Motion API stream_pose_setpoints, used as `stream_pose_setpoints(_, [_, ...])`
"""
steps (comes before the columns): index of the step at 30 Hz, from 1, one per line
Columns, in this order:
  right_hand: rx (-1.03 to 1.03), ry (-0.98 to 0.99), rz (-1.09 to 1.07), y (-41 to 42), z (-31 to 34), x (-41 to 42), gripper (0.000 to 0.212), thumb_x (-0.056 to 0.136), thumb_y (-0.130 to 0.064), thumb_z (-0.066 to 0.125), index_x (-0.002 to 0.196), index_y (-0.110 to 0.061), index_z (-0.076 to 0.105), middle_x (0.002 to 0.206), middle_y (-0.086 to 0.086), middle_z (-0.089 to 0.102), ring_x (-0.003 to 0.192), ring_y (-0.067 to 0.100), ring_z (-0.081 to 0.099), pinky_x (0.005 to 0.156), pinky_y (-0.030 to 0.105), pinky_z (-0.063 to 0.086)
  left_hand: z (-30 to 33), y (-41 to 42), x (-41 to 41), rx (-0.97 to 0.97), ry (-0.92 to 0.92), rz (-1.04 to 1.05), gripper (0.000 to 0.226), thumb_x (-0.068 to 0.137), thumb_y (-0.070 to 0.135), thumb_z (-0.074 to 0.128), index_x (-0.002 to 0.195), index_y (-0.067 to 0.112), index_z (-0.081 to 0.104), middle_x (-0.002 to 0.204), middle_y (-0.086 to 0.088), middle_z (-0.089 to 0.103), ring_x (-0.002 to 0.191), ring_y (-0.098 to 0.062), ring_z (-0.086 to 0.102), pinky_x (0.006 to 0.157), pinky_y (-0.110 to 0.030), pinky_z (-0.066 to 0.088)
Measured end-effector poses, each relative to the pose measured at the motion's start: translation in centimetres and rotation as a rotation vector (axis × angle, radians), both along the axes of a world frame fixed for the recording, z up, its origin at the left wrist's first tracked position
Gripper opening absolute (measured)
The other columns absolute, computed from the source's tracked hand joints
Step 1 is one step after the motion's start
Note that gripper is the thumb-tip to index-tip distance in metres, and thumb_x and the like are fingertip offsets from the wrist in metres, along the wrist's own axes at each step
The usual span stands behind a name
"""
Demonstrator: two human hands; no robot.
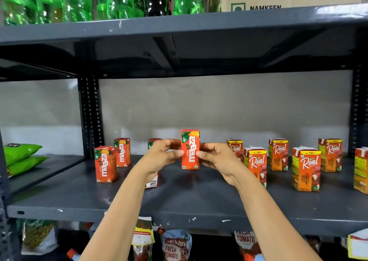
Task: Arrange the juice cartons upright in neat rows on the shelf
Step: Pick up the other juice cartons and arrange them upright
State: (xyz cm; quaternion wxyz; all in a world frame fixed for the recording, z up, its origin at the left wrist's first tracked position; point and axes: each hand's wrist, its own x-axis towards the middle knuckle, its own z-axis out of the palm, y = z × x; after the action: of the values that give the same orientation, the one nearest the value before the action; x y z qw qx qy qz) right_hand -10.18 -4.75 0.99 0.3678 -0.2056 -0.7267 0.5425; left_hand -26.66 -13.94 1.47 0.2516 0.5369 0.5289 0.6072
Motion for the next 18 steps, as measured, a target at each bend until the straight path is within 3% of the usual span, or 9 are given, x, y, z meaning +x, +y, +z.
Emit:
stream_pose_setpoints(4, [0.061,-0.147,-0.064,0.3,-0.6,-0.4,0.038,0.09,-0.004,0.058,0.129,-0.004,0.056,0.122,0.01,0.066,0.11,0.022,0.064,0.094,0.035,0.053,-1.3,1.2,0.1,-0.091,0.083,0.04,0.03,0.086,-0.004,0.057,0.115,0.006,0.054,0.119,-0.015,0.061,0.108,-0.022,0.061,0.081,-0.021,0.056])
stream_pose_setpoints(6, [0.089,-0.208,-0.089,0.4,-1.0,-0.5,0.039,0.09,-0.003,0.058,0.128,-0.004,0.056,0.125,0.011,0.065,0.114,0.024,0.062,0.101,0.042,0.049,-1.9,1.5,0.2,-0.128,0.114,0.05,0.029,0.087,-0.006,0.056,0.112,0.007,0.054,0.117,-0.014,0.06,0.109,-0.021,0.06,0.086,-0.024,0.054])
stream_pose_setpoints(12, [0.059,-0.271,-0.116,0.1,-2.1,-1.0,0.04,0.089,-0.006,0.06,0.128,-0.008,0.056,0.127,0.01,0.064,0.115,0.025,0.061,0.099,0.044,0.051,-2.4,1.3,0.0,-0.234,0.151,0.076,0.029,0.087,-0.003,0.056,0.114,0.009,0.053,0.123,-0.012,0.06,0.11,-0.02,0.061,0.087,-0.025,0.053])
stream_pose_setpoints(18, [0.054,-0.31,-0.128,-0.4,-2.5,-1.7,0.038,0.09,-0.006,0.058,0.128,-0.01,0.056,0.128,0.009,0.062,0.116,0.024,0.059,0.095,0.039,0.053,-2.3,0.7,-0.2,-0.335,0.141,0.126,0.035,0.087,-0.002,0.056,0.119,0.009,0.051,0.123,-0.011,0.06,0.111,-0.022,0.06,0.097,-0.037,0.051])
